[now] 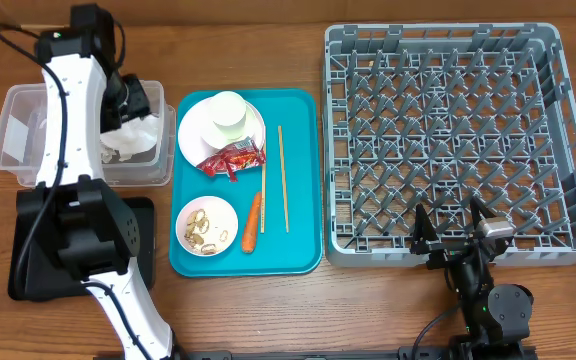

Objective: Sort waste into correct bins and load items into the dishwasher
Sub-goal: 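Carry the tissue with the left gripper into the clear bin and release, then reach the left gripper to the red wrapper on the plate and grasp it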

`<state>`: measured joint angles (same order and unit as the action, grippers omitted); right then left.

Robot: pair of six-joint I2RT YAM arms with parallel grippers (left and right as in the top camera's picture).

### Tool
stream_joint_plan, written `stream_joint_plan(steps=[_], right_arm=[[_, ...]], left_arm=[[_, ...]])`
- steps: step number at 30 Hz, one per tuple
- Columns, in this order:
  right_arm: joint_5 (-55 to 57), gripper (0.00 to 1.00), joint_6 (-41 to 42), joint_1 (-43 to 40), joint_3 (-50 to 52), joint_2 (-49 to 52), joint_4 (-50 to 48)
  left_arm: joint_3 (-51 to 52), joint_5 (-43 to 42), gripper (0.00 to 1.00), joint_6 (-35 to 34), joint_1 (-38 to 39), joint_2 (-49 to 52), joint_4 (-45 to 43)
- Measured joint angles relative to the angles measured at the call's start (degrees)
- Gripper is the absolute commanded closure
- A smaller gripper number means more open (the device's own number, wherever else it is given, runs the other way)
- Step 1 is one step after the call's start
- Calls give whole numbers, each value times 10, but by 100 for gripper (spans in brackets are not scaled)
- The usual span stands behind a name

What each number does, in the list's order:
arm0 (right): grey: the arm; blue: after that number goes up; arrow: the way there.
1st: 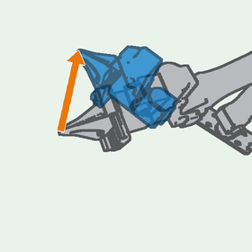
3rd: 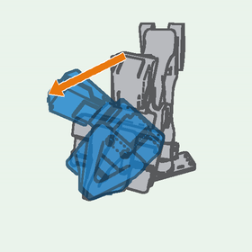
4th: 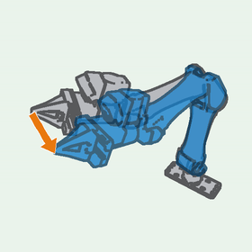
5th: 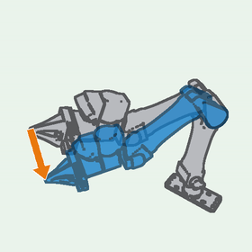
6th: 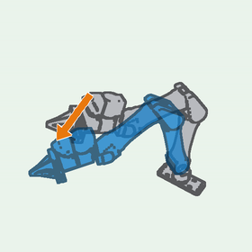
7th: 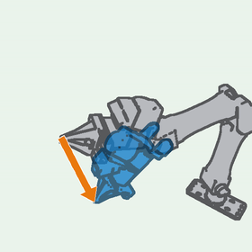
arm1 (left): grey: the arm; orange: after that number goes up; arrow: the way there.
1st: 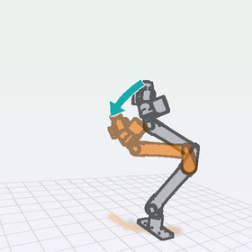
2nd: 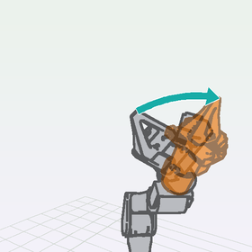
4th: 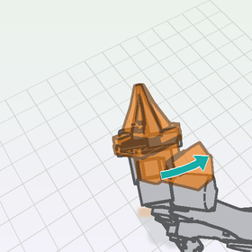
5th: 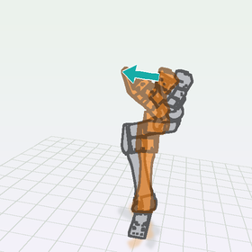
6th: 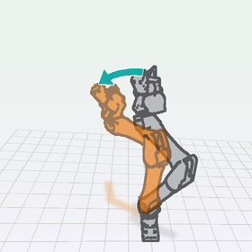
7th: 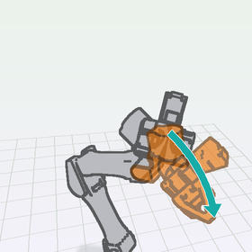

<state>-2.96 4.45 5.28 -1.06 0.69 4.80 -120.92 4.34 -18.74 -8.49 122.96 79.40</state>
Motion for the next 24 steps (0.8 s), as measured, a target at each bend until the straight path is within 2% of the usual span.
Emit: stream_joint_plan(steps=[5,10,19,24], right_arm=[[0,0,0,0,0,0,0],[0,0,0,0,0,0,0],[0,0,0,0,0,0,0],[0,0,0,0,0,0,0]], left_arm=[[-13,-43,45,24,18,-26,31],[-17,-65,35,42,71,-56,73],[18,-76,35,136,171,-58,93],[55,-70,35,182,197,-58,80]])
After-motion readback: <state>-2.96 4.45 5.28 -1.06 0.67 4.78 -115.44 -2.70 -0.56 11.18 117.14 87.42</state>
